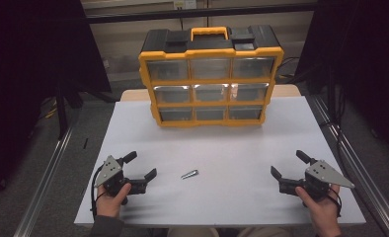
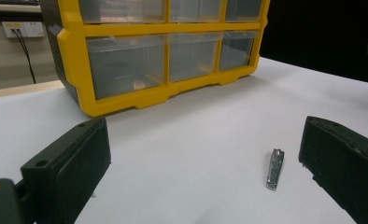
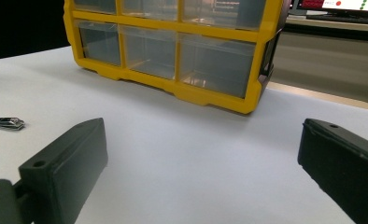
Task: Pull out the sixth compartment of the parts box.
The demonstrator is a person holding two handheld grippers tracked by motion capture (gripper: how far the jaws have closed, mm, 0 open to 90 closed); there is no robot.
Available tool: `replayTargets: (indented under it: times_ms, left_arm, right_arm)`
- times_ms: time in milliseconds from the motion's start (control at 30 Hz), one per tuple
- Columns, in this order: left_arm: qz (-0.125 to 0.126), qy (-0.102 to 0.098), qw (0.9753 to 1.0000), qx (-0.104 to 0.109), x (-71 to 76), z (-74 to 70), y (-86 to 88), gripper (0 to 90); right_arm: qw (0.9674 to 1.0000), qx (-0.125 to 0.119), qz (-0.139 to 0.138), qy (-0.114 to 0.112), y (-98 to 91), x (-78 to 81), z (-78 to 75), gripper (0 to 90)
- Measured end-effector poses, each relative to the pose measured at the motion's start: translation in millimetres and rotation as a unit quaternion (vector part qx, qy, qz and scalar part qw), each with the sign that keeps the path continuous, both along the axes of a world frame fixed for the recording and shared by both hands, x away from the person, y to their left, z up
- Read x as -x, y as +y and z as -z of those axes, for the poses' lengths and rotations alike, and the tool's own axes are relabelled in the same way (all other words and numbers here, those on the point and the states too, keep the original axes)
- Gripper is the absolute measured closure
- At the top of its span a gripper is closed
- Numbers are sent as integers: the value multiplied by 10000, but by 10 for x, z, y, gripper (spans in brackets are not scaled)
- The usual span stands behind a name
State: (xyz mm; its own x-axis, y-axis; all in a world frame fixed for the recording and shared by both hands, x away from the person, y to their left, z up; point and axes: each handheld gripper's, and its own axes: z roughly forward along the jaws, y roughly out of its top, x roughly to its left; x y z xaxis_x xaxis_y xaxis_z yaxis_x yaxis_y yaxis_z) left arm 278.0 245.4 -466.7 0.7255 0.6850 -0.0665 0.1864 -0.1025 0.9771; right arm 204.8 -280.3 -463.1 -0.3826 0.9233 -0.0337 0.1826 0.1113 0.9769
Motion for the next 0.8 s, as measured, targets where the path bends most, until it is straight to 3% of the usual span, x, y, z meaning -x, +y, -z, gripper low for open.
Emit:
replayTargets:
  times_ms: [67, 100, 133, 167, 233, 267, 300, 500, 533, 700, 733, 800]
  left_arm:
    - [-1, 23, 9999, -121, 0, 2, 7, 22]
    - [-39, 45, 10000, -16, 7, 5, -7, 22]
    - [1, 9, 9999, -114, 2, 0, 8, 22]
    - [28, -4, 10000, -47, 0, 1, 5, 22]
    - [-5, 20, 9999, -114, 3, 2, 10, 22]
    - [-38, 50, 10000, -17, 7, 7, -6, 22]
    - [-3, 39, 9999, -111, 1, 6, 5, 22]
    - [38, 56, 9999, -109, 2, 9, -5, 22]
    - [64, 33, 9998, -204, 1, 4, 6, 22]
    - [66, 38, 9999, -116, 6, 1, -4, 22]
    - [-4, 63, 10000, 39, 11, 3, -15, 22]
    - [52, 59, 9999, -82, 6, -1, 9, 22]
  right_arm:
    - [10000, 9, 8, 4, 5, 8, -4, 8]
    - [10000, 9, 23, -19, 9, 8, -8, 8]
    - [10000, -11, 16, -8, 12, 7, -12, 7]
    - [10000, -18, 46, -16, 19, 4, -13, 8]
    - [10000, 39, 70, 21, 33, -9, -14, 8]
    - [10000, -11, 80, 32, 44, -21, -13, 7]
    - [9999, -40, 86, 50, 50, -30, -17, 7]
    - [9998, -1, 216, 21, 139, -131, -54, 8]
    - [9998, -26, 216, 32, 157, -143, -59, 9]
    - [9998, 35, 203, 32, 227, -191, -71, 10]
    - [9998, 38, 202, 15, 255, -215, -80, 11]
    - [9998, 21, 200, 21, 274, -236, -91, 12]
